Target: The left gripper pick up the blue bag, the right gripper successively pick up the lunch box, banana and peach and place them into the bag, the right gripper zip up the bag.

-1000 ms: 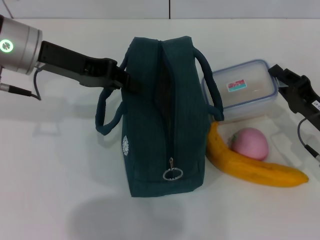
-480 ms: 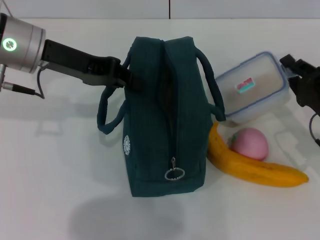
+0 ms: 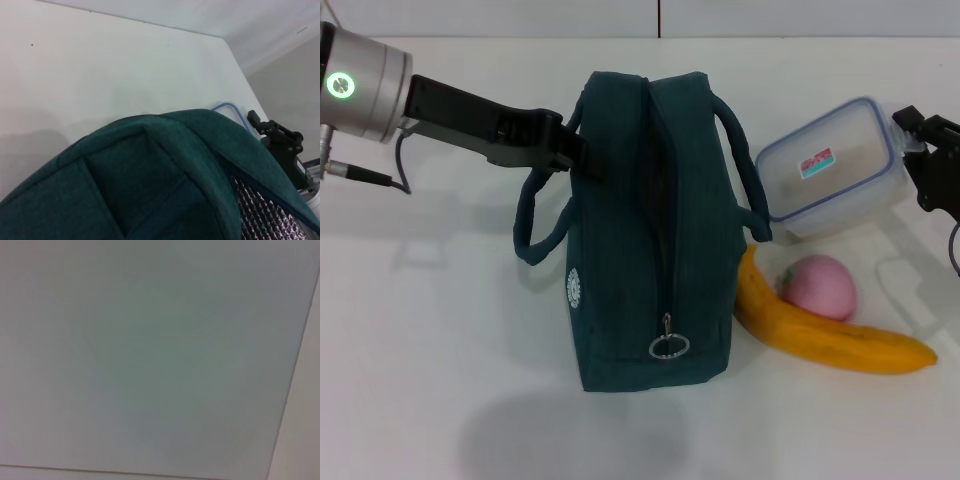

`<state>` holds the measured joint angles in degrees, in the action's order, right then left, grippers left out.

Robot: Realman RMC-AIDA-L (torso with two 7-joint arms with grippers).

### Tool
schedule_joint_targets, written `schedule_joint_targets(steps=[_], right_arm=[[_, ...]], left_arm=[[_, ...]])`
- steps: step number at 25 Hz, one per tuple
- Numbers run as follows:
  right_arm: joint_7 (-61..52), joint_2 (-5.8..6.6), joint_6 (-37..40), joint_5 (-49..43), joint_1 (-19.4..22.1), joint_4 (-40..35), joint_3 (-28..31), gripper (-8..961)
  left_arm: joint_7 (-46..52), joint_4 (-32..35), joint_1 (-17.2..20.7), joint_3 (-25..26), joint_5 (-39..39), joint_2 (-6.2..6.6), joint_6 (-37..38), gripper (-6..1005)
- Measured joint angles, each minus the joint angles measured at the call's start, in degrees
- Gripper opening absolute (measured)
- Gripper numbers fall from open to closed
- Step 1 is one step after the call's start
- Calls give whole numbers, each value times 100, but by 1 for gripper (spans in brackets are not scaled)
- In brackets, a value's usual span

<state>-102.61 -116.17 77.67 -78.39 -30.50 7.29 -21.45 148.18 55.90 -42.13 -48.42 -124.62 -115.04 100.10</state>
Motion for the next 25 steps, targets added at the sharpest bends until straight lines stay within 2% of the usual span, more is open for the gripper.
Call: schedule_joint_targets(steps=[8, 15, 25], right_arm=[[-307, -1, -22, 1, 0, 6, 1, 102], [-855, 5, -45, 24, 31, 11, 1, 98], [-948, 0, -46, 66, 56, 0, 82, 93]], left_arm=[[0, 0, -34, -4, -1, -10, 1, 50], [-17, 0, -52, -9, -1, -17, -6, 50], [-88, 0, -59, -7, -1, -19, -121, 50]])
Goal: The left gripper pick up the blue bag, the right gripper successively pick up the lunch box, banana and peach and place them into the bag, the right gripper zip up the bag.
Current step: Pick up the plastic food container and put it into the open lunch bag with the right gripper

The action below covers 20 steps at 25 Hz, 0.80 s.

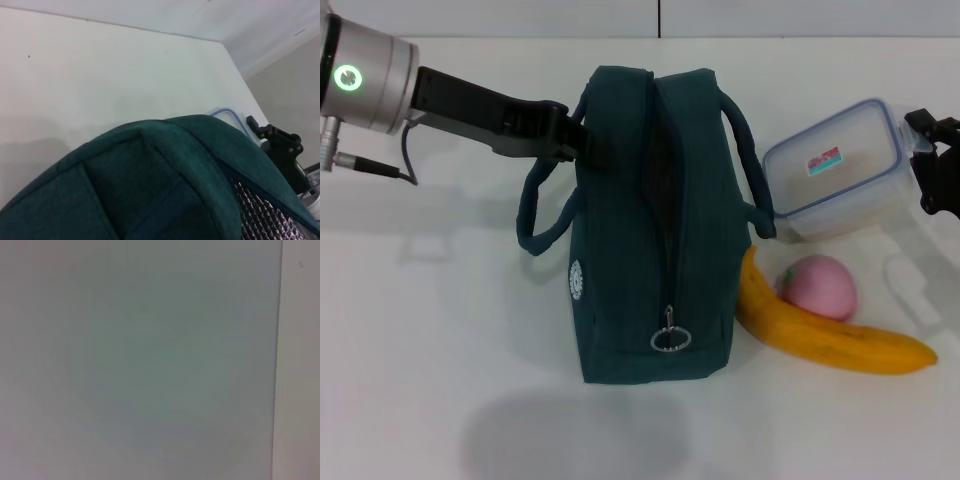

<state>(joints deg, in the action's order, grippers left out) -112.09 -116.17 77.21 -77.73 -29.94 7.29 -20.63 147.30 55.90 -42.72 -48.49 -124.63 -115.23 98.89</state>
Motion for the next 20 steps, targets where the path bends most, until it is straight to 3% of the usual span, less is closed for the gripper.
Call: schedule_joint_targets(steps=[14, 20], right_arm=[[-535, -1, 82, 4, -43, 56, 299, 92], [-612, -1, 714, 4, -111, 28, 602, 92]], left_arm=[[-119, 0, -58, -21, 0, -17, -186, 50], [-121, -3, -83, -21, 0, -25, -199, 50]])
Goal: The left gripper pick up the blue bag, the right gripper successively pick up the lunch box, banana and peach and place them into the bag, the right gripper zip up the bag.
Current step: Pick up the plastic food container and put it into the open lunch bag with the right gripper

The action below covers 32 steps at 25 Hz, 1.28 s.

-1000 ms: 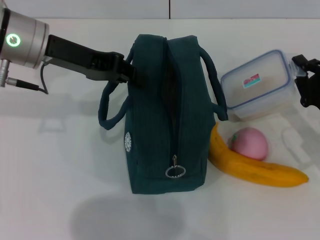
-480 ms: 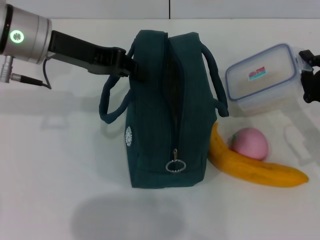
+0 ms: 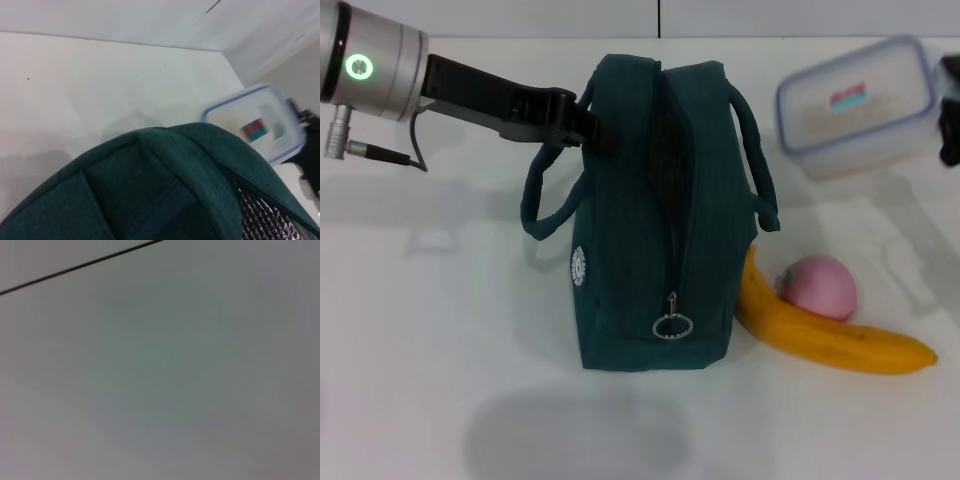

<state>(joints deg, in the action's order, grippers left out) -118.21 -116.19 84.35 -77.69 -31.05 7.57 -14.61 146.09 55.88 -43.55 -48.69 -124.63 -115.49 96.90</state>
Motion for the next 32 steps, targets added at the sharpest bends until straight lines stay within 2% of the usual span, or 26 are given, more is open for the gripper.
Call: schedule_joint_targets(steps=[10, 17, 21, 25, 32], right_arm=[[-1, 25, 1369, 2, -342, -124, 751, 92], [77, 0, 1267, -99, -1056, -100, 733, 91], [288, -1, 1010, -524, -1366, 60, 709, 91], [433, -1, 836, -700, -1371, 179, 710, 91], [581, 1, 545, -1210, -934, 352, 714, 91]], left_arm=[[1, -2, -95, 23, 0, 21, -56, 50], [14, -30, -242, 9, 0, -64, -137, 50], [6, -32, -315, 2, -9, -104, -163, 50], [0, -41, -310, -4, -14, -113, -267, 50], [-26, -43, -255, 7, -16, -80, -286, 50]])
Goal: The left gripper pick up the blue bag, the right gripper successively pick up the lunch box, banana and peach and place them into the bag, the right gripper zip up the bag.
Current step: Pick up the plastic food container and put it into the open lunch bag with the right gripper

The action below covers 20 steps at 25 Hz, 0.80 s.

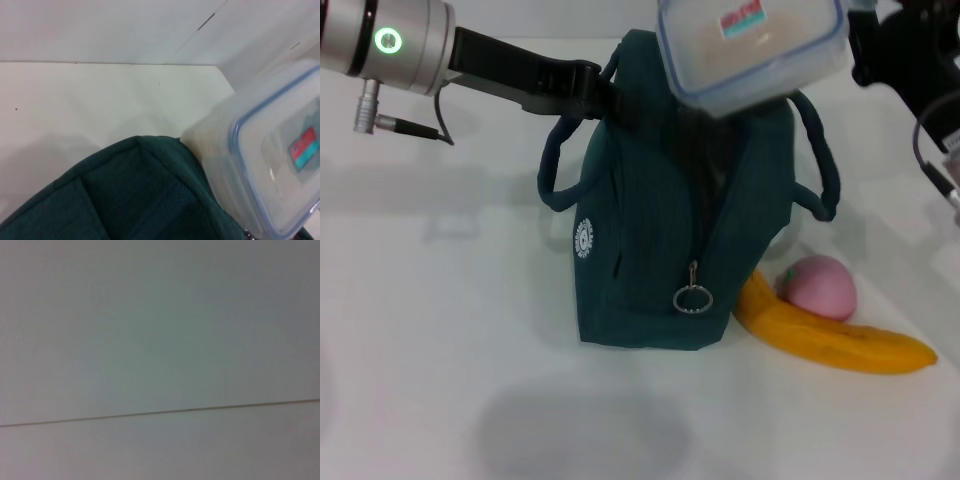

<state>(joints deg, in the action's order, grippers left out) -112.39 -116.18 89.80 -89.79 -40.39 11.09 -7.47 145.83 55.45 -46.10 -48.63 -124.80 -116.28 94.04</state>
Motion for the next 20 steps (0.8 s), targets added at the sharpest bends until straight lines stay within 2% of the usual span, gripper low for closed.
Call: schedule_joint_targets(steps=[9, 20], right_arm=[[61, -1, -158, -166, 332, -9, -82, 90], [167, -1, -1068, -1039, -228, 141, -114, 114]], left_arm=[[-5, 1, -21, -13, -16, 3, -4, 50], [-2, -5, -46, -15, -25, -22, -70, 50]])
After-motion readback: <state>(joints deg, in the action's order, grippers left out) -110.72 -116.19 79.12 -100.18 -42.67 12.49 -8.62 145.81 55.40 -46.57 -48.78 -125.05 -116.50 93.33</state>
